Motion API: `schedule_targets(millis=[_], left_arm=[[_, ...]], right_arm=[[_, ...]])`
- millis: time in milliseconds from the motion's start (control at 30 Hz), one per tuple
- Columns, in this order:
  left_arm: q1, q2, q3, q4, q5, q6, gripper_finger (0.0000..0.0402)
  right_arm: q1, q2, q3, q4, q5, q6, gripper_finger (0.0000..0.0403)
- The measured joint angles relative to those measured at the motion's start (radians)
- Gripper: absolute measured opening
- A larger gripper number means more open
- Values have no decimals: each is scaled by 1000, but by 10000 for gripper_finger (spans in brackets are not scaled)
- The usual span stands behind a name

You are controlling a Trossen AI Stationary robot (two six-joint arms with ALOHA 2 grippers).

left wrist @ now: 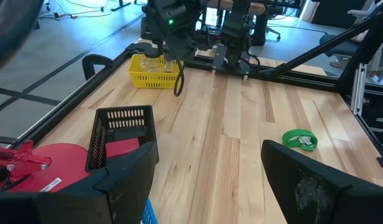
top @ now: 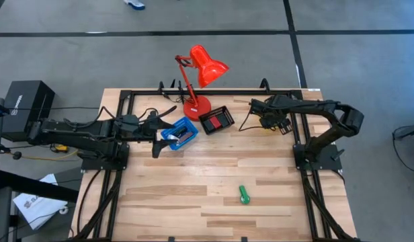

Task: Pick & Place Office items
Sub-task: Put the blue hourglass into the yellow bin, then put the green wristwatch into the blue bin

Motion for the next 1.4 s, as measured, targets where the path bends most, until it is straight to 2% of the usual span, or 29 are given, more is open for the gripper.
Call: schedule_targets(millis=[233,467,633,700,900,1133,1267,1400], left_arm=[[0,0,0,4,0,0,285],[0,0,0,6,2,0,285],[0,0,0,12,50,0,285],[0,0,0,13,53,1,285],[0,0,0,17,53,2,285],[0,0,0,19,53,0,285],[0,0,0,20,53,0,285],[0,0,0,22,53,-21,285]], right_arm=[[0,0,0,-65,16,114,278],[0,0,0,-271,144,288,281],[8,0,1,-463,145,525,282],[7,-12,5,-452,133,639,282],[59,-125,49,-407,-41,843,282],[243,-362,51,-231,-378,1135,282],[393,-474,51,-133,-394,1348,282],[550,-539,50,-20,-375,1454,282]])
